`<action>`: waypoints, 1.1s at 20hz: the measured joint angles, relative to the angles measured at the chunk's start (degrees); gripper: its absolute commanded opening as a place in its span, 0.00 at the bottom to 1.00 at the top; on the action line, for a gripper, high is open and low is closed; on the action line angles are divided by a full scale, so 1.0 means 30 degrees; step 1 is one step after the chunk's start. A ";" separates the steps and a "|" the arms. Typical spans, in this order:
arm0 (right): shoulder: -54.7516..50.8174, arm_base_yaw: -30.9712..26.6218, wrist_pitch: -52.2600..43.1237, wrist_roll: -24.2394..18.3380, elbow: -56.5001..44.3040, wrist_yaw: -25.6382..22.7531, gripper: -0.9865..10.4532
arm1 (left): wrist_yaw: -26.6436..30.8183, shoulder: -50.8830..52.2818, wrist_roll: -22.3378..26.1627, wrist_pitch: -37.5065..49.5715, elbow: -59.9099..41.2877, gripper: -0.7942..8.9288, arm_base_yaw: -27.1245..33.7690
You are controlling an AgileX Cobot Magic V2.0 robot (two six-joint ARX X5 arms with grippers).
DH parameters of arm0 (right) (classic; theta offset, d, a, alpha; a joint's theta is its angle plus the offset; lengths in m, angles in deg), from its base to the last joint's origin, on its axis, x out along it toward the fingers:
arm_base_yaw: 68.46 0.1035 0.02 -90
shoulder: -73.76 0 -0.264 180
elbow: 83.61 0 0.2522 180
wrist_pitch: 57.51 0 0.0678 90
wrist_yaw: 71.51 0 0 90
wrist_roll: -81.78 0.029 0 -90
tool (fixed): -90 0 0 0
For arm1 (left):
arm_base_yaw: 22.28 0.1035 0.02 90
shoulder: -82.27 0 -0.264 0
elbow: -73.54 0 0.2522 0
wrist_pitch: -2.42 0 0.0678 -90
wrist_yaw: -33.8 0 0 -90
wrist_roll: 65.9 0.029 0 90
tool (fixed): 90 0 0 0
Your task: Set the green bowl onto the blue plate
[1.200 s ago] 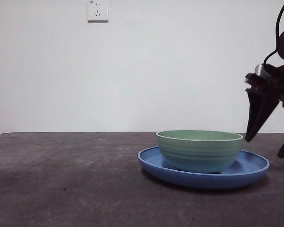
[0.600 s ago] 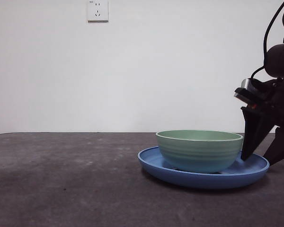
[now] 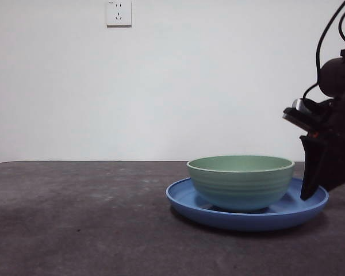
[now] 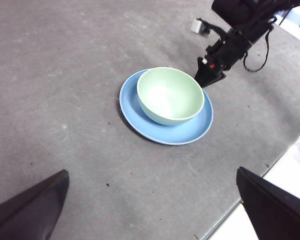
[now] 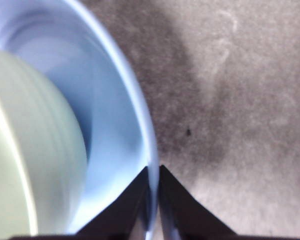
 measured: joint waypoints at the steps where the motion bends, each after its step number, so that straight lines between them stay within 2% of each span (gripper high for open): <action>1: 0.0000 0.0007 0.0627 -0.0015 0.0539 -0.0102 0.09 | 0.0000 0.0000 0.0000 0.0000 0.0000 0.63 0.0000; 5: 0.0007 0.0364 0.2535 -0.0007 0.3169 -0.0262 0.09 | 0.0000 0.0000 0.0000 0.0000 0.0000 0.63 0.0000; 8: 0.0000 0.1224 0.2790 0.0248 0.4255 -0.0240 0.09 | 0.0000 0.0000 0.0007 0.0000 0.0000 0.63 0.0000; 13: 0.0007 0.3213 0.1974 0.1661 0.4364 0.0036 0.09 | 0.0000 0.0000 0.0000 0.0000 0.0000 0.63 0.0000; 19: 0.0291 0.5311 -0.0444 0.3548 0.4364 0.0124 0.09 | 0.0000 0.0000 0.0007 0.0000 0.0000 0.63 0.0000; 22: 0.1311 0.5814 -0.0510 0.3898 0.4364 0.0124 0.09 | 0.0000 0.0000 0.0007 0.0000 0.0000 0.63 0.0000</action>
